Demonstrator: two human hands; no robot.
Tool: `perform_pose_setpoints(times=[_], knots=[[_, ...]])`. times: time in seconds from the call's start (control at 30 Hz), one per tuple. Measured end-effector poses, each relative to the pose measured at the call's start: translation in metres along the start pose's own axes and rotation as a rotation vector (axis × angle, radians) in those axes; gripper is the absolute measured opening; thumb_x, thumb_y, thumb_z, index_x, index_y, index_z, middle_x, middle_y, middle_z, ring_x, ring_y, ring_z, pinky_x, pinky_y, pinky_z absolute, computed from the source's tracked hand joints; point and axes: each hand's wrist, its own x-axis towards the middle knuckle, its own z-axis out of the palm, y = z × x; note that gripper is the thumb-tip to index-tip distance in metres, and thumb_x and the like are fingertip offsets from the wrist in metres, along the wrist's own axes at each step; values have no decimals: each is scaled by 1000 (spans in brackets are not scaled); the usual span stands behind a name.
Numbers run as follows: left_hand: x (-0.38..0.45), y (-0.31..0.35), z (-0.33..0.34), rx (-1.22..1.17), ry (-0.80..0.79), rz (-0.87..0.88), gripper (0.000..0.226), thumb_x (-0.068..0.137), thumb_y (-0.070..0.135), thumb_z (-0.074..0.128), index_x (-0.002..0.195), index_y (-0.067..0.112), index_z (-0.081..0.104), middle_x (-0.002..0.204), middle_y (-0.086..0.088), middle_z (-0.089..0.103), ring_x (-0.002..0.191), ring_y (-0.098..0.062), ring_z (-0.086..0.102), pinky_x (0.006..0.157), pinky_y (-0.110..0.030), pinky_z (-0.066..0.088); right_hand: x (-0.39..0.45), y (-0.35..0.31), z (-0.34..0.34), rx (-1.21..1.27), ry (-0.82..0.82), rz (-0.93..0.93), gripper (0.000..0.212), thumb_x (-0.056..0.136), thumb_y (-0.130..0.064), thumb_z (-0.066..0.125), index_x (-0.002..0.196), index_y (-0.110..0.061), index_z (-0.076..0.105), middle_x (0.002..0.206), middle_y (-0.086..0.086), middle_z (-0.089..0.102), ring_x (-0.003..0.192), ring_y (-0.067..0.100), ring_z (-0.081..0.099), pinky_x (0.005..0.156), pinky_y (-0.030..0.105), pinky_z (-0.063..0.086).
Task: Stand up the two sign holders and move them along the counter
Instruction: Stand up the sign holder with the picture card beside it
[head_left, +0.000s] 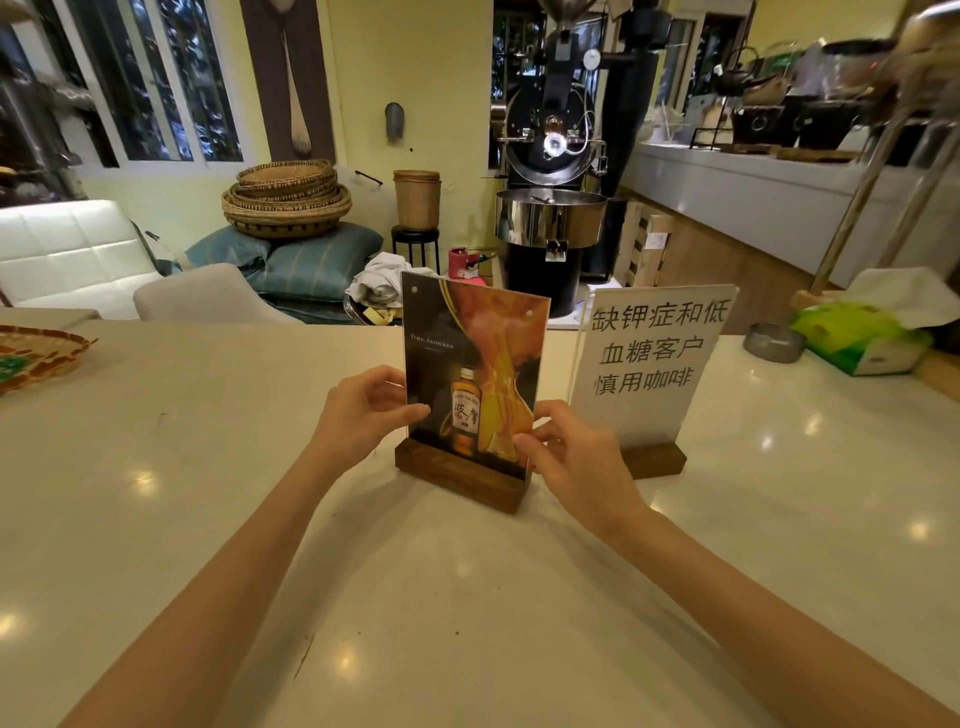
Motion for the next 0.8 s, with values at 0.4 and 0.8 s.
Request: perform_pose_setpoints(times=[0.4,0.8], knots=[[-12,1,4,81,49,28,28,76,19,70,101,13,59,101,-15,70,83,-24,65,80,-36,53,-1,6,-5,83,-131,18,27,88,-21,54,114,-12,52,105,8,70,86,13,63,78,14,48],[-24,5,21,168,65,63,83,67,19,79,134,17,31,124,-16,57,108,-30,58,73,-27,47,-19,66,-64,269,573,383,34,76,-15,71,104,-13,52,95,1,57,86,20,57,76,30,52]])
